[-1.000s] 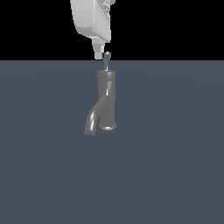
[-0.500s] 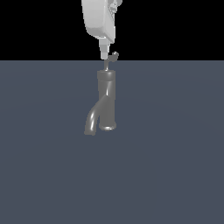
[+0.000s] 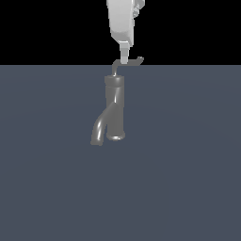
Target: Turn on the faucet by rotating a designated handle.
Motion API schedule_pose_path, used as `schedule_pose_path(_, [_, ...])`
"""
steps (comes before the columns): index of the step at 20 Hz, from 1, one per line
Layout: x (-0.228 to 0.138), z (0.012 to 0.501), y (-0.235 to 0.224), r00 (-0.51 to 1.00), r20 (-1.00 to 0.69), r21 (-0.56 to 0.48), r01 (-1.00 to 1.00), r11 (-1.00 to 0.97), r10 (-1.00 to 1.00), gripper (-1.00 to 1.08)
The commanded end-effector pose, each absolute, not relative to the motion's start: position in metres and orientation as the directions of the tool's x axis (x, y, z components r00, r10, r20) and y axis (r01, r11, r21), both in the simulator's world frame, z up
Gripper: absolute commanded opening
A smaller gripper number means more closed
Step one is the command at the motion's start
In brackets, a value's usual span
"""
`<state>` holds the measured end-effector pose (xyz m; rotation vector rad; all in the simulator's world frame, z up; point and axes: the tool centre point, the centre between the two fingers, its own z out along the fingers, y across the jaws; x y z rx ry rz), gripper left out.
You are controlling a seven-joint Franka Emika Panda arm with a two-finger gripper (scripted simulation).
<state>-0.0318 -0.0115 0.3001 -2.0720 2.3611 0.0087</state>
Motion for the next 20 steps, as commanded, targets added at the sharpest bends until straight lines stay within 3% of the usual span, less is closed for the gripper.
schedule_pose_path(1, [-0.027, 0.3, -0.045, -0.174, 0.0, -0.001, -0.985, 0.174, -0.985, -1.0])
schedule_pose_path(7, [-0.019, 0.3, -0.062, -0.181, 0.0, 0.0, -0.983, 0.181, -0.983, -1.0])
schedule_pose_path(8, [-0.018, 0.3, -0.025, -0.123, -0.007, 0.001, -0.992, 0.123, -0.992, -1.0])
schedule_pose_path(20, [0.008, 0.3, -0.042, -0.143, -0.005, 0.001, -0.99, 0.143, -0.99, -1.0])
